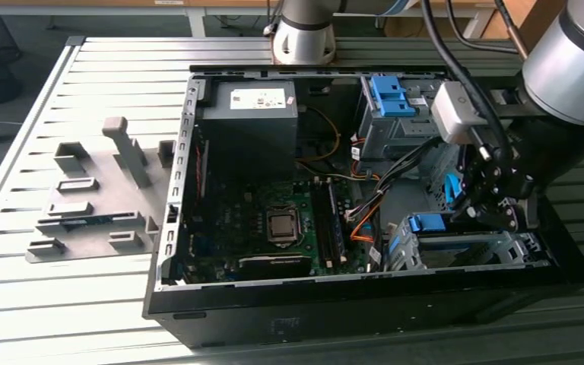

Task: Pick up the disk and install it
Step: 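Insert the second disk wire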

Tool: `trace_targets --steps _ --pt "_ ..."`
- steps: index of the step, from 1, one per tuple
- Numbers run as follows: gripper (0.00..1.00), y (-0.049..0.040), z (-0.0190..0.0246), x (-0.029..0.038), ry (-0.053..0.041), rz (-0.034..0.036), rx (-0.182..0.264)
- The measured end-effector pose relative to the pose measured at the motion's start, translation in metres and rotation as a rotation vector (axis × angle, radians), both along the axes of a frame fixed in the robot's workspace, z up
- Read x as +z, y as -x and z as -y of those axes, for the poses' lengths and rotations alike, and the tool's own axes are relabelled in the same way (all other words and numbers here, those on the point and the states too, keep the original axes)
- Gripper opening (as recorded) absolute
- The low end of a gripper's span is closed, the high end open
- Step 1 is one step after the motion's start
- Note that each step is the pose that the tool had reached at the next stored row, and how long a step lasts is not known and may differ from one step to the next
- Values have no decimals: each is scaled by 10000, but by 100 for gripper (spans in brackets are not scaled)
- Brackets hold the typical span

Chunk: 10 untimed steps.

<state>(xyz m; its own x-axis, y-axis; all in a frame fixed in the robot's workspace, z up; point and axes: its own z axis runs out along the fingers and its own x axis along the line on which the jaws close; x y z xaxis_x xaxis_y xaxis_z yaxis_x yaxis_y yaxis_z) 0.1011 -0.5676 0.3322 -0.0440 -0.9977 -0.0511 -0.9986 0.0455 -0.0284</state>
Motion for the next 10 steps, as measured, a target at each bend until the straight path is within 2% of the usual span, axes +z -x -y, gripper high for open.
trace_targets --steps 10 --pt "18 -1 0 -25 -2 0 0"
